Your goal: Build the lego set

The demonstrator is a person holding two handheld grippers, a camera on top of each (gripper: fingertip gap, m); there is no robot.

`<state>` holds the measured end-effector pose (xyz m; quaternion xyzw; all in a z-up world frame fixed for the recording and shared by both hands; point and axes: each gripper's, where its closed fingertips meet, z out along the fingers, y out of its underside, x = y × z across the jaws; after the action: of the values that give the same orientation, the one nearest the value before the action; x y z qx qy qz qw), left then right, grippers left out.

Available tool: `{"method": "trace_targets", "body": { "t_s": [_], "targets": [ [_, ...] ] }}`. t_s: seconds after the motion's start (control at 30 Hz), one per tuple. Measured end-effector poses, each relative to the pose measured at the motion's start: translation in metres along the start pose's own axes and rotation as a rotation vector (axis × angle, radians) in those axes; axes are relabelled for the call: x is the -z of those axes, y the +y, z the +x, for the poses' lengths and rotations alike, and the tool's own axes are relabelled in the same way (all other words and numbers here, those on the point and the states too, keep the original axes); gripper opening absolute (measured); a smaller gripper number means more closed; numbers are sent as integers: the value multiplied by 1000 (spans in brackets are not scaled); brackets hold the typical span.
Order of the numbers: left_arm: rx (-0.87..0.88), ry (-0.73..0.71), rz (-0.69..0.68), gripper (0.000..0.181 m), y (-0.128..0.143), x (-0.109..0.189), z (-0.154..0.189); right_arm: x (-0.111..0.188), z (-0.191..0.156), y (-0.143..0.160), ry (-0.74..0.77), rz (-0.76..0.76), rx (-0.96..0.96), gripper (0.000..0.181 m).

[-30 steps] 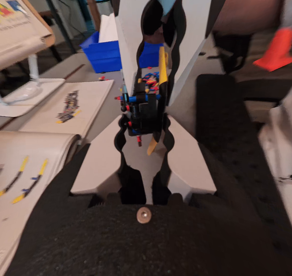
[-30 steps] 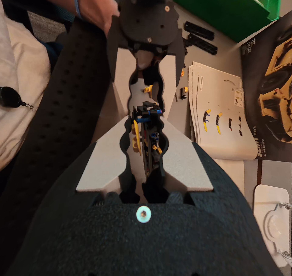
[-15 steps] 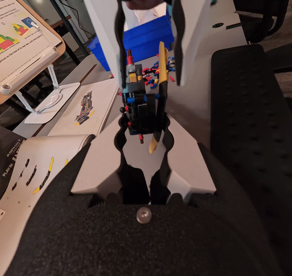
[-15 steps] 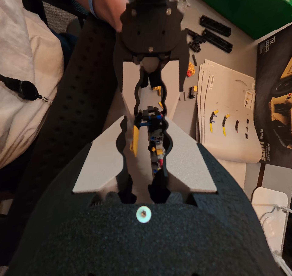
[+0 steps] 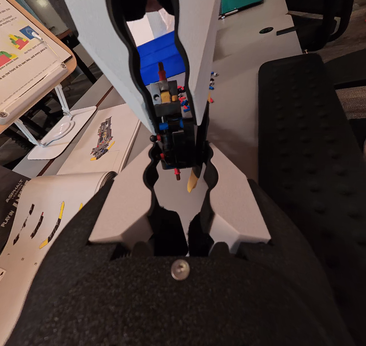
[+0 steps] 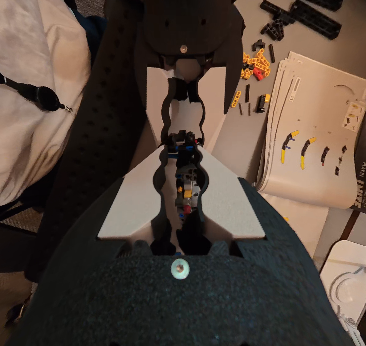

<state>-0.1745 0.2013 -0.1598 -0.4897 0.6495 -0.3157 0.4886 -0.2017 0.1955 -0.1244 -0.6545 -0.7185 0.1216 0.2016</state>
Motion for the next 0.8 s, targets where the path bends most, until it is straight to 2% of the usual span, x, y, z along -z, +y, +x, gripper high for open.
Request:
{"method": "trace_targets", "body": {
  "t_s": [0.57, 0.67, 0.7, 0.77, 0.8],
  "targets": [
    [-3, 16, -16, 43, 2, -1, 4, -1, -5, 1, 26, 6, 49, 22],
    [11, 13, -8, 43, 2, 0, 1, -2, -2, -2, 36, 34, -19, 23],
    [17, 20, 2, 43, 1, 0, 2, 0, -3, -2, 18, 49, -42, 24],
    [15, 29, -8, 43, 3, -1, 4, 6, -8, -4, -14, 84, -62, 48],
    [16, 29, -14, 43, 5, -2, 4, 8, -12, -2, -23, 92, -55, 52]
  ]
}}
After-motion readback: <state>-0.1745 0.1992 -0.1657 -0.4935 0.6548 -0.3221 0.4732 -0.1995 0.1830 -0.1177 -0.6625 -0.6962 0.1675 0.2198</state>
